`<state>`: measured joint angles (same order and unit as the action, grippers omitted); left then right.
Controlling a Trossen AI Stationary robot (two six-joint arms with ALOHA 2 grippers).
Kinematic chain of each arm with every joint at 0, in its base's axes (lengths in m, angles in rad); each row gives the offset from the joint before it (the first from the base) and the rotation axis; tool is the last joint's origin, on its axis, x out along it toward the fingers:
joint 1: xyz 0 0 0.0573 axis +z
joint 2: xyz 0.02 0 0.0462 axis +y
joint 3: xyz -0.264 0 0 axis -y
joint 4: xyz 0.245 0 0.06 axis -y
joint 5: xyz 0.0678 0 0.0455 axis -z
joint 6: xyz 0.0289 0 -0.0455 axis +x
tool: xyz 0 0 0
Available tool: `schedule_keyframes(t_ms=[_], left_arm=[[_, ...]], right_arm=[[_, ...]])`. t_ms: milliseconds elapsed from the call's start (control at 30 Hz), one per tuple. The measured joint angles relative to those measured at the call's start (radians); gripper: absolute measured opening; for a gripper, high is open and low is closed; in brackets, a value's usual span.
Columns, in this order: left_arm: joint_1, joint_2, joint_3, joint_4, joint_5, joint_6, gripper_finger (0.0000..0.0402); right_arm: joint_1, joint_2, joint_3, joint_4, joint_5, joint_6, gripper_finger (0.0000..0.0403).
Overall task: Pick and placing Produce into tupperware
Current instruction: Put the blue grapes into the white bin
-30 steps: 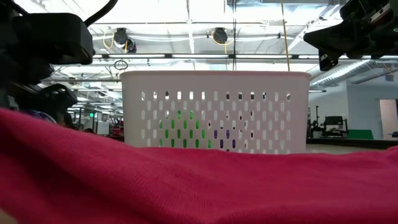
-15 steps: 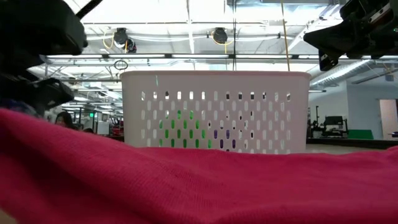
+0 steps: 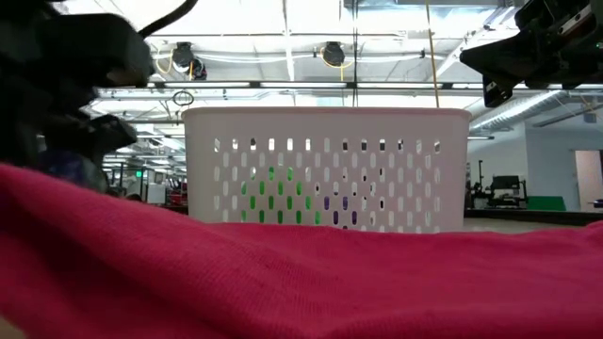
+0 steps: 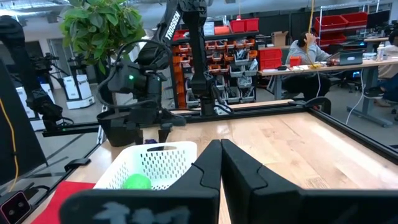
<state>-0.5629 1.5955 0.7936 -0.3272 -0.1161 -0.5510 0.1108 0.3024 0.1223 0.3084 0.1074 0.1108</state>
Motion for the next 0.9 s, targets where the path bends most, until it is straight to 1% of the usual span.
schedule_keyframes(t_ms=[100,300,400,533,667,733,900], left_arm=[[0.016,-0.035,-0.001,-0.031,0.000,0.007,0.0196],[0.025,-0.136,0.000,-0.041,0.003,0.081,0.0200],[0.024,-0.198,0.000,-0.077,-0.019,0.105,0.0194],[0.025,-0.261,0.001,-0.133,-0.068,0.113,0.0197],[0.022,-0.287,0.000,-0.160,-0.097,0.151,0.0197],[0.022,-0.290,0.001,-0.143,-0.098,0.169,0.0193],[0.022,-0.290,0.001,-0.177,-0.100,0.180,0.0190]], right_arm=[[0.000,0.000,0.000,0.000,0.000,-0.003,0.0000],[0.000,0.001,0.000,-0.003,0.000,-0.013,0.0000],[0.000,0.001,0.000,-0.001,0.000,-0.018,0.0000],[0.000,0.002,0.000,-0.002,0.000,-0.018,0.0000],[0.000,0.005,0.000,0.001,0.000,-0.018,0.0000],[0.000,0.007,0.000,-0.002,0.000,-0.018,0.0000],[0.000,0.009,0.000,-0.001,0.000,-0.018,0.0000]])
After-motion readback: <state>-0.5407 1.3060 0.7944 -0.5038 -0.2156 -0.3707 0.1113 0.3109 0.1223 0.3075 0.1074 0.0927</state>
